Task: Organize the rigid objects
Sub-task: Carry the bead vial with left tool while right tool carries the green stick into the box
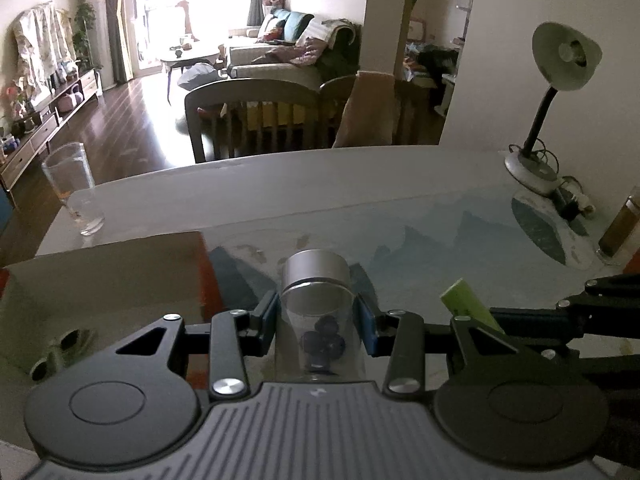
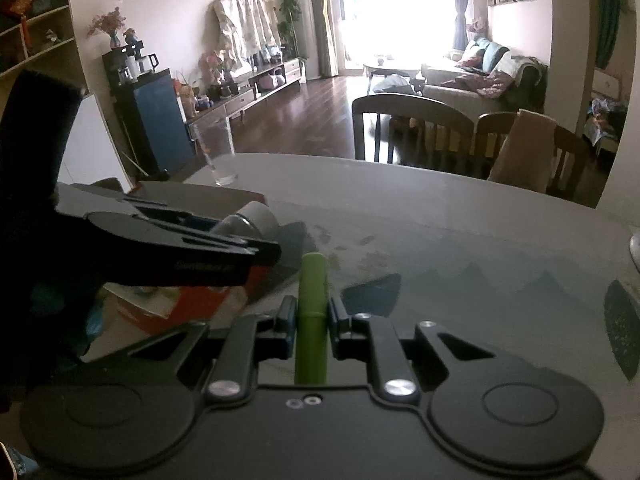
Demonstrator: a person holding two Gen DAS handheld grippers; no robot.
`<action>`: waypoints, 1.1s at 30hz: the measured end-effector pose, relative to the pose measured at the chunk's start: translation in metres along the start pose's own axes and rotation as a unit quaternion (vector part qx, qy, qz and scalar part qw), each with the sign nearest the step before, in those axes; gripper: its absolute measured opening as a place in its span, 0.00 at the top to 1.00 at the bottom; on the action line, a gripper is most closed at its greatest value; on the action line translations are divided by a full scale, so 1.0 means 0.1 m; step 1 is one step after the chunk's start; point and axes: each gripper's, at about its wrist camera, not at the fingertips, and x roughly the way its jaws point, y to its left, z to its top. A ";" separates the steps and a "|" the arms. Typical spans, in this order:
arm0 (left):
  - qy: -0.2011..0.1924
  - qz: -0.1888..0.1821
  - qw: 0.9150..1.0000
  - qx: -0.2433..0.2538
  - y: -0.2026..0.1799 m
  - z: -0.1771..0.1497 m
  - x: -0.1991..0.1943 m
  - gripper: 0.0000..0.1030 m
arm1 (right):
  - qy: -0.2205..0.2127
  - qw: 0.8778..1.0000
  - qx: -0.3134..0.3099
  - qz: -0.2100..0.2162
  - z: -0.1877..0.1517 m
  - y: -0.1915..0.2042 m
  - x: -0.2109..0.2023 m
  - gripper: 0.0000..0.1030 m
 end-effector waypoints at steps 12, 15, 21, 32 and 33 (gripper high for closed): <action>-0.016 0.016 1.000 -0.012 0.65 -0.17 -0.50 0.60 | -0.015 1.000 -0.009 0.012 0.17 0.66 0.09 0.85; -0.017 0.024 0.999 -0.018 0.86 -0.21 -0.57 0.60 | -0.015 1.000 -0.014 0.015 0.21 0.83 0.17 0.85; -0.018 0.036 0.999 -0.030 1.24 -0.27 -0.66 0.60 | -0.013 0.999 -0.022 0.022 0.31 1.13 0.35 0.85; -0.011 0.055 0.998 -0.041 1.92 -0.38 -0.69 0.60 | -0.003 0.999 -0.027 0.018 0.42 1.50 0.72 0.85; -0.010 0.057 0.997 -0.042 1.98 -0.39 -0.69 0.60 | -0.002 0.999 -0.027 0.018 0.42 1.53 0.75 0.85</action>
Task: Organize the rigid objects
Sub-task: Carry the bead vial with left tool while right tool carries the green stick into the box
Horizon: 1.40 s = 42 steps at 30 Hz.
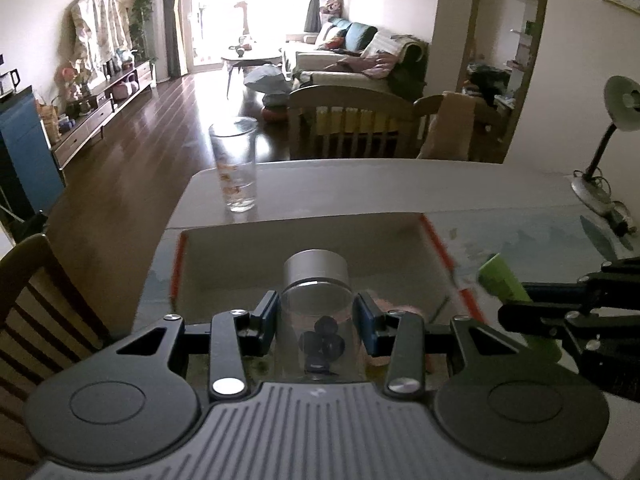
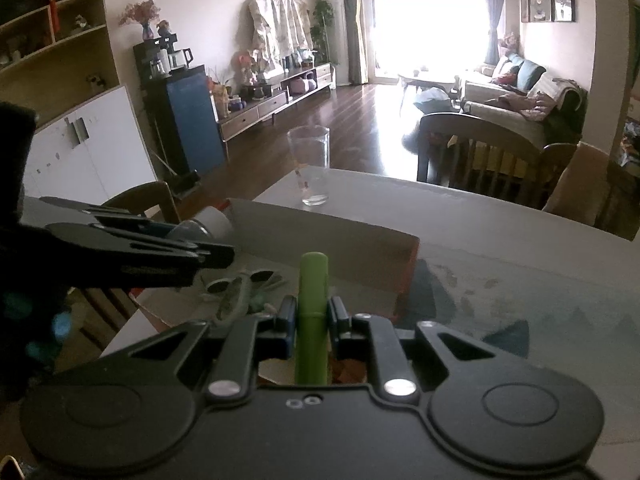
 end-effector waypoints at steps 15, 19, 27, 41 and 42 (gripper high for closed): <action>0.049 0.017 0.999 -0.006 0.61 -0.12 0.47 0.60 | 0.058 0.998 0.018 0.004 0.02 0.21 0.80 0.85; 0.063 0.017 0.998 0.006 0.63 -0.17 0.65 0.60 | 0.078 0.997 0.017 0.006 -0.03 0.30 1.00 0.85; 0.078 0.015 0.996 0.026 0.60 -0.24 0.88 0.60 | 0.108 0.994 0.008 0.010 -0.14 0.40 1.23 0.85; 0.101 -0.003 0.994 0.044 0.45 -0.36 1.05 0.60 | 0.133 0.991 0.010 0.000 -0.22 0.33 1.43 0.83; 0.105 -0.003 0.994 0.045 0.45 -0.36 1.07 0.60 | 0.134 0.991 0.011 0.002 -0.21 0.33 1.45 0.82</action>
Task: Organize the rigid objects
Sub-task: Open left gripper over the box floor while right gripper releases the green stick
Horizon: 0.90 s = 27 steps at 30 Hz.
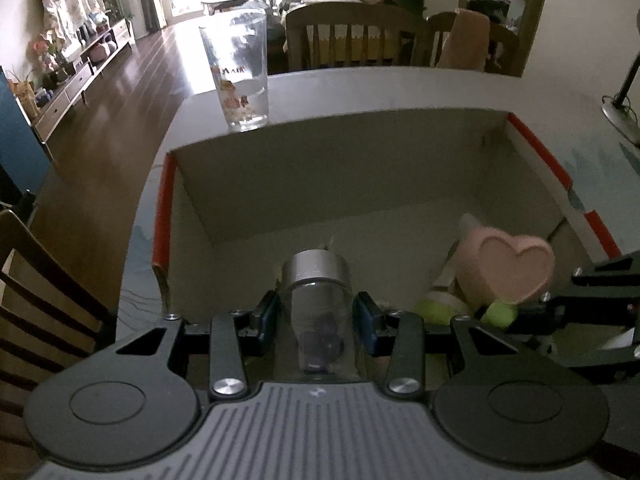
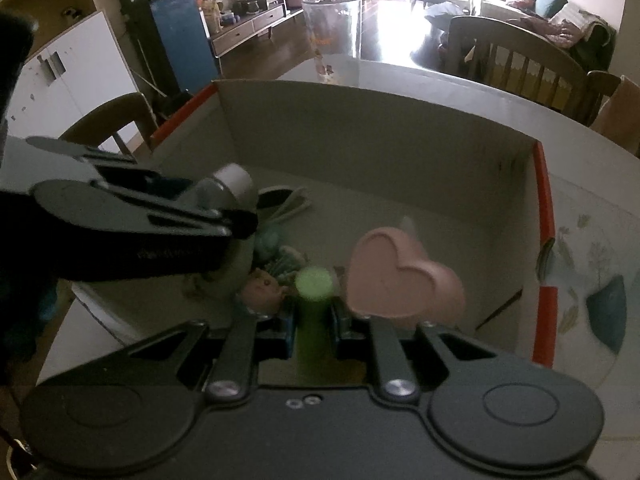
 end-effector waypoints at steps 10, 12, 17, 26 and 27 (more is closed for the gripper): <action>0.010 -0.005 1.000 -0.007 0.03 -0.01 0.04 0.60 | -0.007 1.000 -0.006 0.011 -0.02 0.03 -0.10 0.73; 0.007 -0.008 1.000 -0.014 0.03 -0.01 0.02 0.60 | -0.012 1.000 -0.007 0.016 -0.03 0.03 -0.15 0.70; -0.006 -0.012 1.000 -0.017 0.02 -0.03 -0.09 0.53 | -0.025 1.000 -0.004 0.016 -0.05 0.01 -0.29 0.67; -0.046 -0.008 0.998 -0.032 0.00 -0.09 -0.44 0.43 | -0.064 0.998 0.006 0.018 -0.06 -0.03 -0.60 0.63; -0.050 -0.007 0.998 -0.035 0.00 -0.10 -0.48 0.43 | -0.069 0.997 0.007 0.018 -0.07 -0.03 -0.63 0.63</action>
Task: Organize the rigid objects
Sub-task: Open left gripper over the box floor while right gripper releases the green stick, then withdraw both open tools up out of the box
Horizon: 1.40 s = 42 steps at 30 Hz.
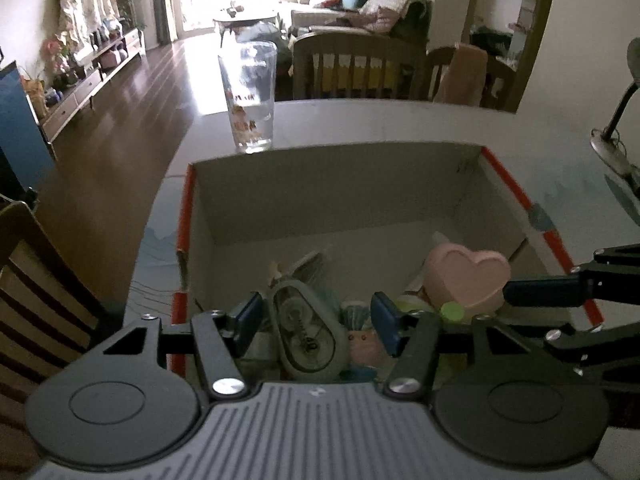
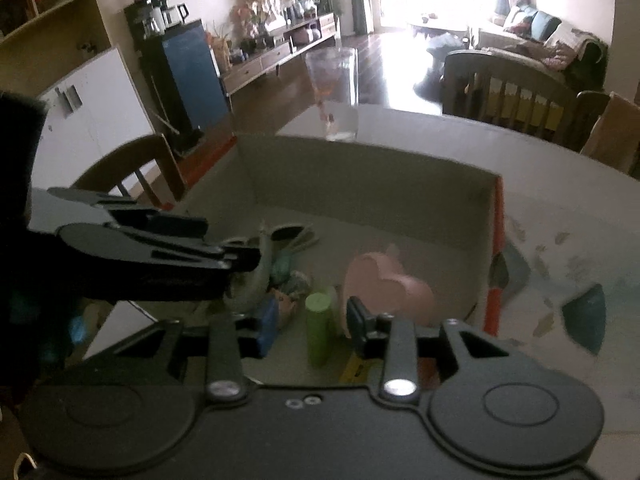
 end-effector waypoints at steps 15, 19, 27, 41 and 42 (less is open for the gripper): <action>-0.067 0.006 0.998 -0.022 -0.09 -0.03 -0.68 0.42 | -0.046 0.999 -0.003 0.004 -0.04 0.00 -0.46 0.56; -0.082 0.004 0.996 -0.022 -0.15 -0.06 -0.84 0.30 | -0.061 0.998 0.005 0.004 -0.06 -0.04 -0.59 0.51; -0.094 0.007 0.995 -0.025 -0.26 -0.11 -1.00 0.21 | -0.089 0.996 0.005 0.002 -0.13 -0.11 -0.81 0.35; -0.108 0.013 0.993 -0.036 -0.37 -0.21 -1.14 0.00 | -0.131 0.991 0.015 0.001 -0.24 -0.15 -1.08 0.01; -0.108 0.015 0.993 -0.038 -0.38 -0.23 -1.15 0.00 | -0.135 0.991 0.016 -0.003 -0.25 -0.14 -1.11 0.00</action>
